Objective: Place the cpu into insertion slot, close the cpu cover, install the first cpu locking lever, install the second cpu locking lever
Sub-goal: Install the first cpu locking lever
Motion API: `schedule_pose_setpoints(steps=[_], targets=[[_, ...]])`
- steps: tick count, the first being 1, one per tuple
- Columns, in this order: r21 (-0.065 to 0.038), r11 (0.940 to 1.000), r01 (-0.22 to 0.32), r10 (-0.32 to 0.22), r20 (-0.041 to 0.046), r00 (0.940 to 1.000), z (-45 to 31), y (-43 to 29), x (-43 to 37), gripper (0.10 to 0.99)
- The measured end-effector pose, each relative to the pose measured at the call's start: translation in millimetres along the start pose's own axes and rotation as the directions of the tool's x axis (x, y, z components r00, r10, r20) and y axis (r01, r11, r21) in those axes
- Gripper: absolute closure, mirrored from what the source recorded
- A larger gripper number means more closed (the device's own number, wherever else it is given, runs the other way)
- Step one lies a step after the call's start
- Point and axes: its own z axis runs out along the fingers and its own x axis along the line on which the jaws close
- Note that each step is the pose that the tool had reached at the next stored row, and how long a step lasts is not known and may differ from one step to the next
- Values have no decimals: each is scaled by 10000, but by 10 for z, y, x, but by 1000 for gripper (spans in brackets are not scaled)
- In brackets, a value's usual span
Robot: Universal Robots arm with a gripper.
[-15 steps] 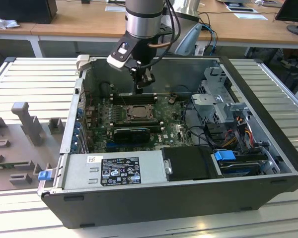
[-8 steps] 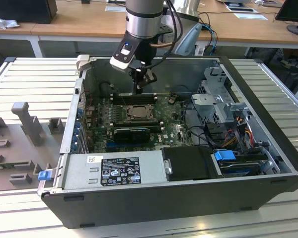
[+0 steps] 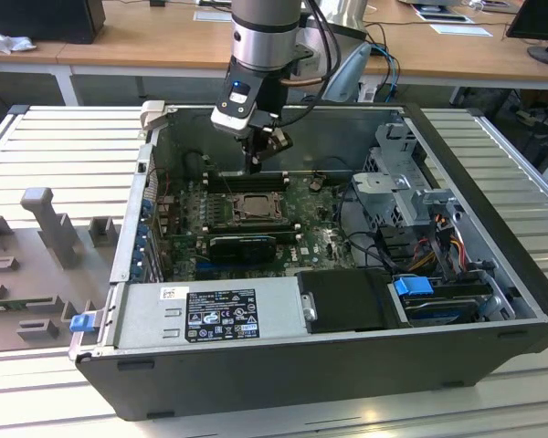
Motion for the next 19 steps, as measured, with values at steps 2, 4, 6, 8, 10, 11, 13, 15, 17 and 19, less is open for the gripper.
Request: schedule_pose_setpoints(steps=[2, 4, 6, 8, 10, 11, 13, 15, 17, 19], targets=[[9, 9998, 176, -176, 0, 9998, 0, 0, 0, 980], [23, 9990, 453, -453, -1, 9990, 0, 0, 0, 980], [36, 9977, 675, -675, -2, 9977, 0, 0, 0, 980], [46, 9962, 875, -875, -3, 9962, 0, 0, 0, 980], [55, 9946, 1039, -1039, -5, 9946, 0, 0, 0, 980], [59, 9935, 1140, -1140, -5, 9935, 0, 0, 0, 980], [71, 9906, 1363, -1363, -7, 9907, 0, 0, 0, 980], [82, 9876, 1567, -1567, -9, 9877, 0, 0, 0, 980], [91, 9838, 1789, -1789, -15, 9839, 0, 0, 0, 980], [83, 9769, 2136, -2136, 4, 9769, 0, 1, 0, 980]])
